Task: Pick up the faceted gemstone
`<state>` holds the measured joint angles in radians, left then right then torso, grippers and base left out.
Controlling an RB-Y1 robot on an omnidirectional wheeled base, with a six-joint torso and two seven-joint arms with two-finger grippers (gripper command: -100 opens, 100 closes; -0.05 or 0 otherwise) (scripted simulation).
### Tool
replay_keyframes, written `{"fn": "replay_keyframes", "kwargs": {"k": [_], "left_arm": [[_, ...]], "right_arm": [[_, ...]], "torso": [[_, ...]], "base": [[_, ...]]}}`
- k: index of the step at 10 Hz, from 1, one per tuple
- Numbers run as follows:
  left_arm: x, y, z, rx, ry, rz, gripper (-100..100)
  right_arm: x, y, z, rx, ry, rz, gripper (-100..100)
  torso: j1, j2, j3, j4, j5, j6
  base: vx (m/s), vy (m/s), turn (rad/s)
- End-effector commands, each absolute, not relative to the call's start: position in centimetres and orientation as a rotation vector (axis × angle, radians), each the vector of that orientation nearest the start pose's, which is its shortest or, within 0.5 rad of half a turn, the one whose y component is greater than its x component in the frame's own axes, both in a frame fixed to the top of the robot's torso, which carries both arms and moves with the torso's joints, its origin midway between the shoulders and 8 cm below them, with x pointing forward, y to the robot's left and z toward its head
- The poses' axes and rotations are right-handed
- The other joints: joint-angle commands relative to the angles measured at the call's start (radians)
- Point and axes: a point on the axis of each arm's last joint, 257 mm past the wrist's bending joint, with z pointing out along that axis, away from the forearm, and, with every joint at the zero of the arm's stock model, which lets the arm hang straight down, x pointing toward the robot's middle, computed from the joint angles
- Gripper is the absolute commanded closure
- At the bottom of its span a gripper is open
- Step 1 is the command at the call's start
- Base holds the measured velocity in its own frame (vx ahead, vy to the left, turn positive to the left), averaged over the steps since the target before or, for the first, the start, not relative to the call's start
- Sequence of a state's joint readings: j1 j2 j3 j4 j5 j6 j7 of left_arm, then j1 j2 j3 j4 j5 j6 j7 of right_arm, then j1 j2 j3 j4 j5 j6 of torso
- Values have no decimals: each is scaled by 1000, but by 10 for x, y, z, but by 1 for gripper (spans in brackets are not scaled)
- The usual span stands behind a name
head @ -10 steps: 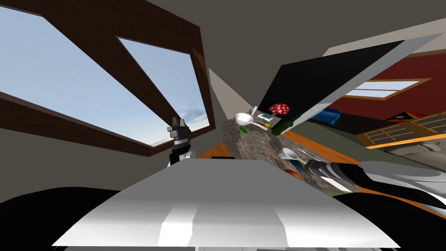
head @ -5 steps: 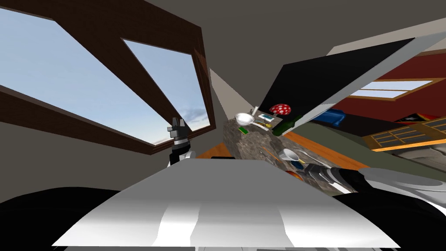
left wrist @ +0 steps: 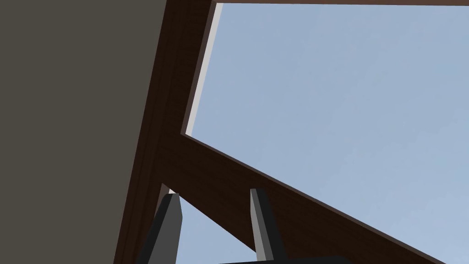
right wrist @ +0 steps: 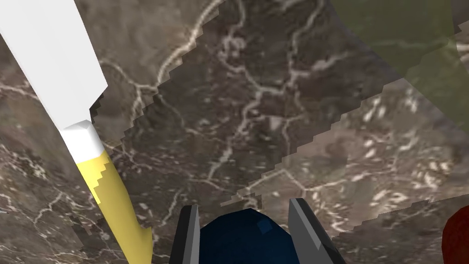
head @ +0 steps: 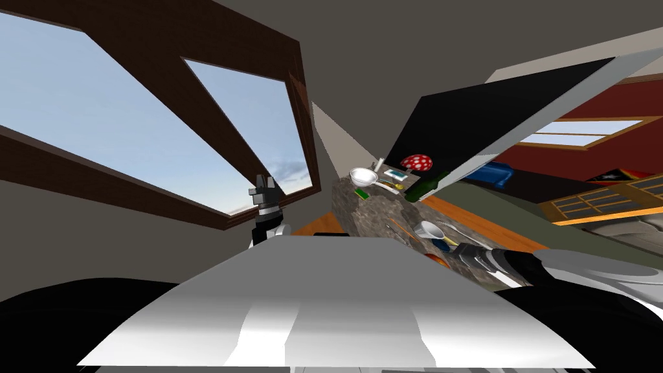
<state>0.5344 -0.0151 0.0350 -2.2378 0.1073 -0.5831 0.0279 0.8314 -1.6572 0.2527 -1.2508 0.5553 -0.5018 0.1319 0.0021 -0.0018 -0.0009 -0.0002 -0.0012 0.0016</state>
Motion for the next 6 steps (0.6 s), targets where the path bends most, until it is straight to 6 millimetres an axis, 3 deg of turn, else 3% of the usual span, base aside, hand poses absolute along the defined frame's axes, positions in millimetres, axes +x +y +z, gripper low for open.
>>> {"fn": "replay_keyframes", "kwargs": {"k": [1,2,4,5,6], "left_arm": [[329,310,11,-731,508,-1342,0],[329,310,11,-731,508,-1342,0],[329,310,11,-731,508,-1342,0],[329,310,11,-731,508,-1342,0],[329,310,11,-731,508,-1342,0]], "right_arm": [[118,-682,-327,-722,2812,-239,0],[127,-682,-317,-738,2808,-234,100],[138,-682,-308,-757,2803,-232,100],[135,-682,-313,-753,2805,-235,100],[136,-682,-312,-751,2805,-234,0]], "torso": [[0,0,0,0,0,0],[0,0,0,0,0,0],[2,-1,-1,0,1,-1],[2,-1,-1,0,2,-1],[2,-1,0,0,1,-1]], "base": [[0,0,0],[15,13,-45],[9,14,-57],[0,0,0],[0,0,0]]}}
